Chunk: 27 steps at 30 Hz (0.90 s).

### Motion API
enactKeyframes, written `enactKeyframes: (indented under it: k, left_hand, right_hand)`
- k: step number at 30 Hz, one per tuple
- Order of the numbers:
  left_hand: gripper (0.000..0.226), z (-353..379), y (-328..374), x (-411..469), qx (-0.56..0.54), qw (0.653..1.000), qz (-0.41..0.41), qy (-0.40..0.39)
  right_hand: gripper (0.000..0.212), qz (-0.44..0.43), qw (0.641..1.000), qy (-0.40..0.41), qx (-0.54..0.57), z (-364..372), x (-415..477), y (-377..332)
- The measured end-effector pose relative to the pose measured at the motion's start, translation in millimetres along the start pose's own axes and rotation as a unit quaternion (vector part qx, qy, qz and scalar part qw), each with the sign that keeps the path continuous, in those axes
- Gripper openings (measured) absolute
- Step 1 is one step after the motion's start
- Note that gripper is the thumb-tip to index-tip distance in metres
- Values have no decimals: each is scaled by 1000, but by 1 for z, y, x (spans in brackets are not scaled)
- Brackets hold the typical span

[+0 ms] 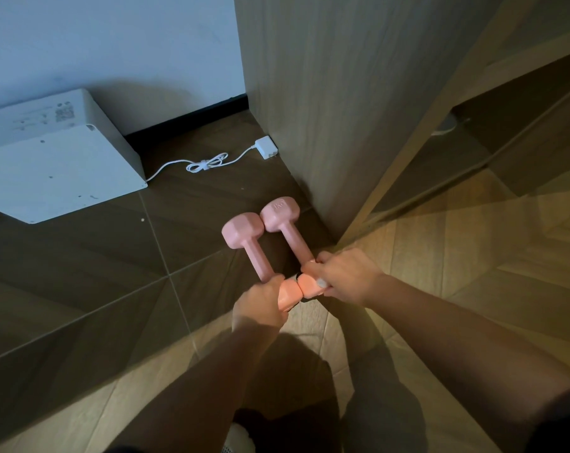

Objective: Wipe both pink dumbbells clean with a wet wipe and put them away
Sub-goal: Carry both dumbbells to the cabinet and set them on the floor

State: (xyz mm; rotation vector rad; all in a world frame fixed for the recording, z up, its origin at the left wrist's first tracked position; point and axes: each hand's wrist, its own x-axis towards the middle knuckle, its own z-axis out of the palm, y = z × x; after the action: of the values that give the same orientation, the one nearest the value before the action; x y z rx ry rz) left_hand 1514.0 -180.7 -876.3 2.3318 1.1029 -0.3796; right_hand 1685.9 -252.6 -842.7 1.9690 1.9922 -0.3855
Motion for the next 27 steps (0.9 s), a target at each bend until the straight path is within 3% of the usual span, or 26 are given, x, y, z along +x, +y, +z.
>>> enactKeyframes:
  k: [7, 12, 18, 24, 27]
  left_hand:
    - [40, -3, 3, 2, -24, 998, 31, 54]
    - [39, -32, 10, 11, -27, 999, 35, 31]
    - [45, -39, 19, 31, -6, 1000, -21, 1]
    - [7, 5, 8, 95, -8, 998, -61, -27]
    - [21, -8, 10, 83, -2, 998, -54, -31]
  right_hand:
    - [55, 23, 999, 6, -44, -5, 4, 2]
    - [53, 46, 997, 19, -62, -24, 12, 9]
    - [49, 73, 996, 33, -44, -22, 20, 16]
    - [52, 96, 995, 33, -11, -13, 30, 25]
    - [53, 101, 994, 25, 14, -14, 32, 25]
